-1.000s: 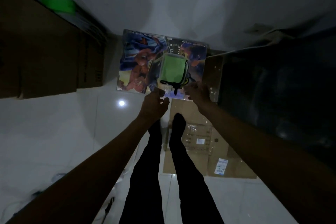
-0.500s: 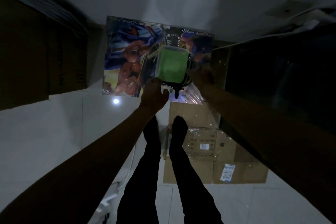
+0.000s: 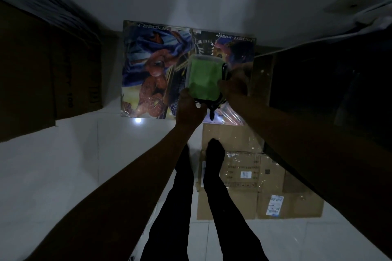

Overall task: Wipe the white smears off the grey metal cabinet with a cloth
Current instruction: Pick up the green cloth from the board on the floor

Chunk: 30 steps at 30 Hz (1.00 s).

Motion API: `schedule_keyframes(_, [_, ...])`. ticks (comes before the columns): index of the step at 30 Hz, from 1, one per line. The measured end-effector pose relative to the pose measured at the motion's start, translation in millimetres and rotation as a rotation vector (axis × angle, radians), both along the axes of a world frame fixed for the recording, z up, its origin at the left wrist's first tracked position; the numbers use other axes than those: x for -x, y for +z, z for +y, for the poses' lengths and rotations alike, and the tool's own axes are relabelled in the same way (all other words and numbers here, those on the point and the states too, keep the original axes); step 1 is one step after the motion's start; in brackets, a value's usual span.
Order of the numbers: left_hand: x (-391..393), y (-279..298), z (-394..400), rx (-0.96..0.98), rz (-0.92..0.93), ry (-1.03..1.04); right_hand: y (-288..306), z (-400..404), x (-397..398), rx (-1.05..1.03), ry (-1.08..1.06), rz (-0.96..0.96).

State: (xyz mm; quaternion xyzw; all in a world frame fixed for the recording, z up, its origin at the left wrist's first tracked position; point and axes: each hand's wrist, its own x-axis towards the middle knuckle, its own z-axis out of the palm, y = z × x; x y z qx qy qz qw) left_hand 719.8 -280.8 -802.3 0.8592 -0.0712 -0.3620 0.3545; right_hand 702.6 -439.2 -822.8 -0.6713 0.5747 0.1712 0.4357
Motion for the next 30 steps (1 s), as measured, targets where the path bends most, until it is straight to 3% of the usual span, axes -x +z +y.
schedule_keyframes(13, [-8,-8,-6,-0.074,0.092,-0.010,16,22,1,0.014,-0.009,-0.207])
schedule_keyframes(18, [-18,0,-11,-0.114,0.157,0.036,30,22,10,-0.139,-0.096,-0.263])
schedule_keyframes(22, [-25,17,-15,-0.016,0.134,0.100,42,19,18,-0.215,-0.219,-0.324])
schedule_keyframes(27, [-37,36,-20,0.111,0.380,0.347,58,18,23,-0.426,-0.523,-0.452])
schedule_keyframes(30, [-39,42,-19,0.214,0.502,0.426,68,17,30,-0.637,-0.601,-0.520])
